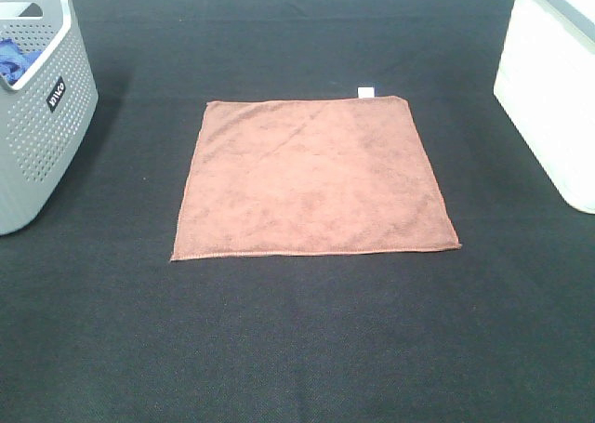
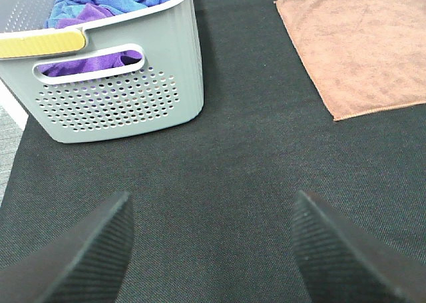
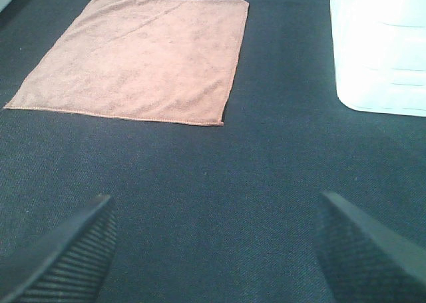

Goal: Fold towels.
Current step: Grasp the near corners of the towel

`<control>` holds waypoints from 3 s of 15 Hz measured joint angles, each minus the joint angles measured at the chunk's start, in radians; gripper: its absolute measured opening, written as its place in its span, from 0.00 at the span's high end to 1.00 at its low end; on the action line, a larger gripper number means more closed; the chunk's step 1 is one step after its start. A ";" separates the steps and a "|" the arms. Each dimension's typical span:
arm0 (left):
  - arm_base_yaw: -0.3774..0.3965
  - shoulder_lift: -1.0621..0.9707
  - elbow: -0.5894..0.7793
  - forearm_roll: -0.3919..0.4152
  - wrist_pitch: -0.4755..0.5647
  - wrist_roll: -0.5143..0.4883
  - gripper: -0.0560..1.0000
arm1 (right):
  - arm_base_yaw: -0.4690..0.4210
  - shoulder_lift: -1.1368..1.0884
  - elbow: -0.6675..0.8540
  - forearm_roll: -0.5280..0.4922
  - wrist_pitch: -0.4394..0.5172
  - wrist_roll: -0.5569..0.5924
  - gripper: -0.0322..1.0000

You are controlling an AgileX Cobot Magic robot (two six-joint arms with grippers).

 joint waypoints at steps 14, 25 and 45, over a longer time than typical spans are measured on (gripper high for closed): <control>0.000 0.000 0.000 0.000 0.000 0.000 0.33 | 0.000 0.000 0.000 0.000 0.000 0.000 0.23; 0.000 0.000 0.000 0.000 0.000 0.000 0.33 | 0.000 0.000 0.000 0.000 0.000 0.000 0.23; 0.000 0.447 -0.017 -0.365 -0.449 -0.001 0.33 | 0.000 0.444 -0.011 0.085 -0.417 0.014 0.23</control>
